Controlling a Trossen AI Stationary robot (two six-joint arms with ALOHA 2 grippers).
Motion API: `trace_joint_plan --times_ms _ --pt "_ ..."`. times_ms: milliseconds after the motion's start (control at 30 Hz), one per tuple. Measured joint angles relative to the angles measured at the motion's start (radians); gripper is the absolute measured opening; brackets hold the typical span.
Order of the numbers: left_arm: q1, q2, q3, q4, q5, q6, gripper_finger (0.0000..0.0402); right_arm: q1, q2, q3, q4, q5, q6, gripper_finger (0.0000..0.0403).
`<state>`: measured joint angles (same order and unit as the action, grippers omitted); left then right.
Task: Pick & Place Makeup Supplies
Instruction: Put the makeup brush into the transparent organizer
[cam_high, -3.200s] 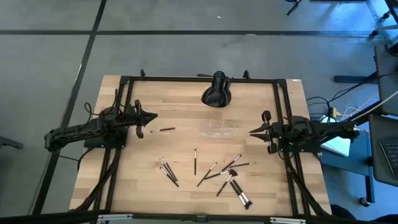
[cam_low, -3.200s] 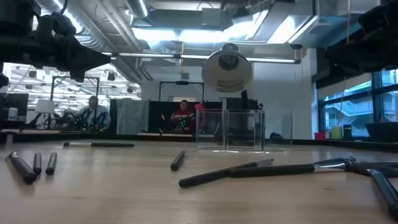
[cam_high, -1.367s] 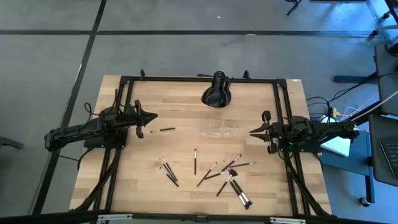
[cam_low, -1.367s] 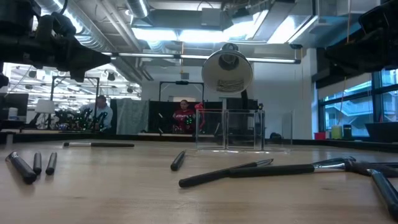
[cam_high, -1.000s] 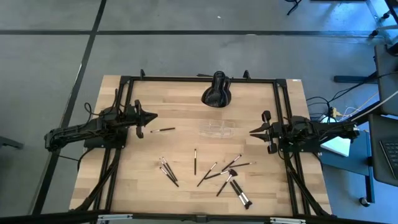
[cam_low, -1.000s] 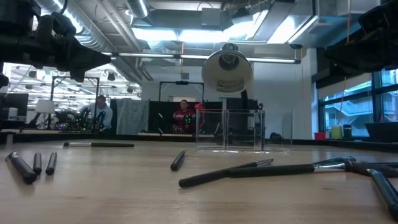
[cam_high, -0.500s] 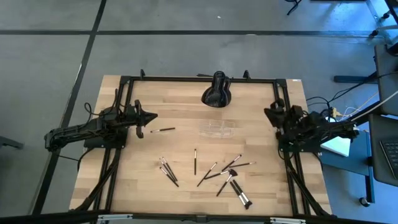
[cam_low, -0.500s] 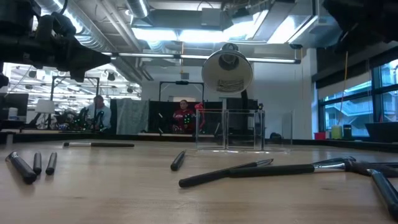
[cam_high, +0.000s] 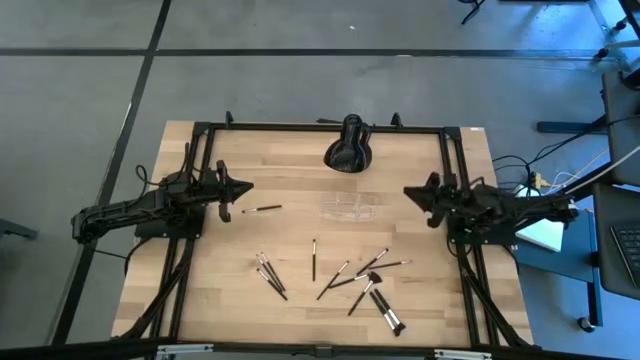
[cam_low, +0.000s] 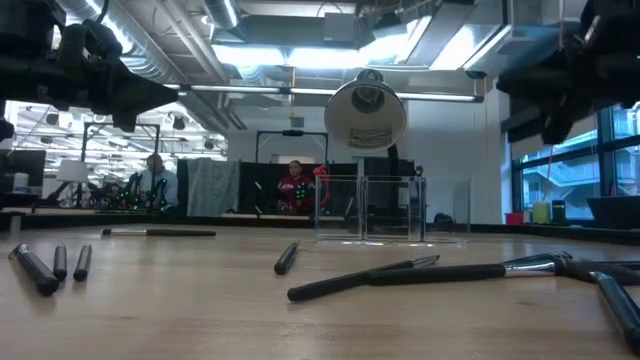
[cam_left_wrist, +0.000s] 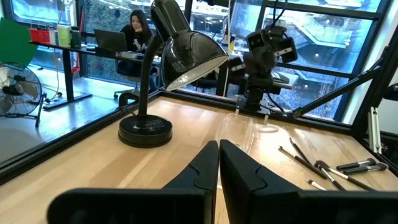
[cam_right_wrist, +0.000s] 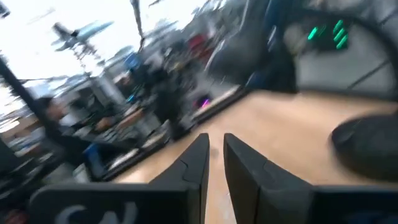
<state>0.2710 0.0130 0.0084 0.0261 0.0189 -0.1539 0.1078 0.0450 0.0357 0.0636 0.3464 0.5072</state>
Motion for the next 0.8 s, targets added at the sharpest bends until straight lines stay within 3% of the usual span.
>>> trace_joint_plan --times_ms 167,333,567,800 --pt "0.0 0.0 0.0 0.0 0.0 0.001 0.0011 0.021 0.087 -0.015 -0.002 -0.11 0.128 0.0049" --pt "0.0 0.0 0.0 0.0 -0.001 0.001 0.0013 0.08 0.251 -0.021 0.078 -0.045 0.155 0.0049" --pt "0.0 0.0 0.0 0.0 -0.004 0.006 0.0011 0.154 0.577 -0.015 0.363 0.044 0.12 0.0049" --pt "0.0 0.0 0.0 0.039 -0.142 0.088 0.0013 0.166 0.902 0.11 0.381 0.068 0.088 0.0049"
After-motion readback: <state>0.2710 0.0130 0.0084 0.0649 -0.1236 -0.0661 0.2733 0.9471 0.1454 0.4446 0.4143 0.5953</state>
